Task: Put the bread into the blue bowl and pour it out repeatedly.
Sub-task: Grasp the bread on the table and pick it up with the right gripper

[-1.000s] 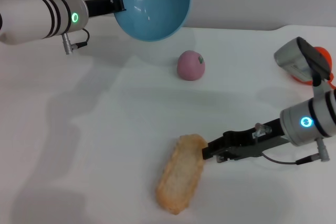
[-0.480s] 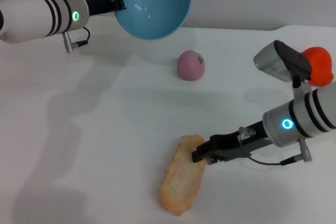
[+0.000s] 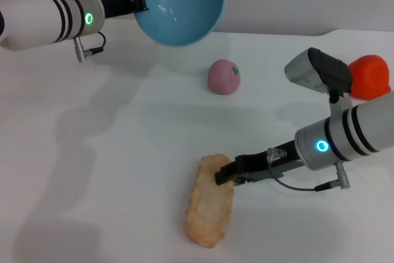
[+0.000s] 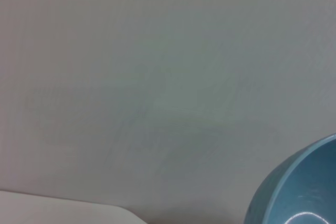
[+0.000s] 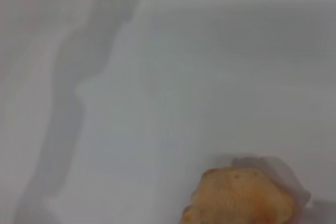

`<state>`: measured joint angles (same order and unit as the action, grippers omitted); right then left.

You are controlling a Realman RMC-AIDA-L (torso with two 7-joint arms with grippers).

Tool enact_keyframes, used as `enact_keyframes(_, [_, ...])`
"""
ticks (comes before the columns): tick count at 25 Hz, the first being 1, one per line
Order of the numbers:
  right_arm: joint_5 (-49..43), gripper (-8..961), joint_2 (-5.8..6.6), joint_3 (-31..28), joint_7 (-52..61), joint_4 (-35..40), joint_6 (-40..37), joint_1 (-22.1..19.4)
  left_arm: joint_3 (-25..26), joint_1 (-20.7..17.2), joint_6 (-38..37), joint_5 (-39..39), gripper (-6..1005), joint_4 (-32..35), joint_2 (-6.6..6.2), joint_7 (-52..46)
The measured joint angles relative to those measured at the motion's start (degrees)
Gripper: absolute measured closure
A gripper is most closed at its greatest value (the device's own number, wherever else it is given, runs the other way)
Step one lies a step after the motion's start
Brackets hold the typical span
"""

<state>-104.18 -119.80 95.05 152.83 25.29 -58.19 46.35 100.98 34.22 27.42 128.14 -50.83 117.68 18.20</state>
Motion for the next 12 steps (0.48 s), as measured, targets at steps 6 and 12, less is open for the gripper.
enact_keyframes(6, [0.06, 611, 0.0, 0.54, -0.17, -0.04, 0.11, 0.11, 0.17, -0.09, 0.0, -0.03, 993, -0.15, 0.0, 0.0])
enact_keyframes(12, [0.29, 616, 0.0, 0.91, -2.17, 0.06, 0.17, 0.08, 0.16, -0.19, 0.0, 0.01, 993, -0.12, 0.0, 0.0])
